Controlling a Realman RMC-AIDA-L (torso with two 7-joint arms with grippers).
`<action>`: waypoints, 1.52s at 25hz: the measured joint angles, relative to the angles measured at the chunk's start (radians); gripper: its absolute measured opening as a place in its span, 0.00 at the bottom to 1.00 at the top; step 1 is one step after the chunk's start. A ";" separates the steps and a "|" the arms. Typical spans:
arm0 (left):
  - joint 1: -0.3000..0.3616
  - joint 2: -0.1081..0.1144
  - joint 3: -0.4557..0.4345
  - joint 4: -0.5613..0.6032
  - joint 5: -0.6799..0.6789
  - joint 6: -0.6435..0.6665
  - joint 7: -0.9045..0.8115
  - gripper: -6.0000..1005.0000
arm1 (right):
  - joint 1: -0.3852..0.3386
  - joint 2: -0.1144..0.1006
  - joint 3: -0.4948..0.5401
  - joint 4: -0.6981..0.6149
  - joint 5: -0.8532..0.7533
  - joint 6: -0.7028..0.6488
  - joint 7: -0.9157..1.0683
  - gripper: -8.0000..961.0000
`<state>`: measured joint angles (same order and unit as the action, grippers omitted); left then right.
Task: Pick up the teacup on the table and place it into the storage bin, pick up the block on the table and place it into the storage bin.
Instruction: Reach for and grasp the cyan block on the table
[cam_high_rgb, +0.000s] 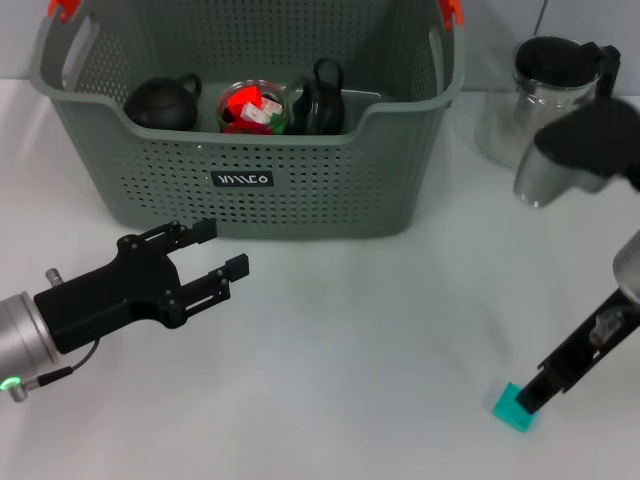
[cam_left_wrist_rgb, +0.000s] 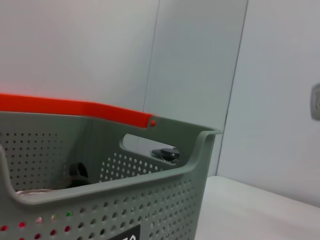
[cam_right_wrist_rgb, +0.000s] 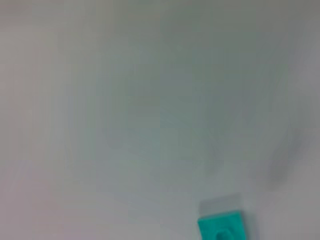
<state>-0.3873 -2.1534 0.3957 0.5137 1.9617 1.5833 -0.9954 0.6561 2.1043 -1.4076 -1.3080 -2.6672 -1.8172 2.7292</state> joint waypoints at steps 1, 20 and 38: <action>-0.001 0.000 0.000 0.000 -0.001 -0.001 0.000 0.68 | -0.007 0.000 -0.016 0.004 0.004 0.009 0.003 0.64; -0.005 0.000 0.002 0.000 -0.003 -0.015 0.000 0.69 | -0.029 -0.001 -0.223 0.032 0.025 0.157 0.000 0.63; 0.000 0.000 0.000 0.000 -0.004 -0.014 0.001 0.69 | -0.019 0.000 -0.268 0.079 0.017 0.219 0.006 0.63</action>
<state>-0.3871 -2.1538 0.3957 0.5139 1.9581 1.5690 -0.9942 0.6371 2.1045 -1.6760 -1.2291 -2.6501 -1.5983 2.7348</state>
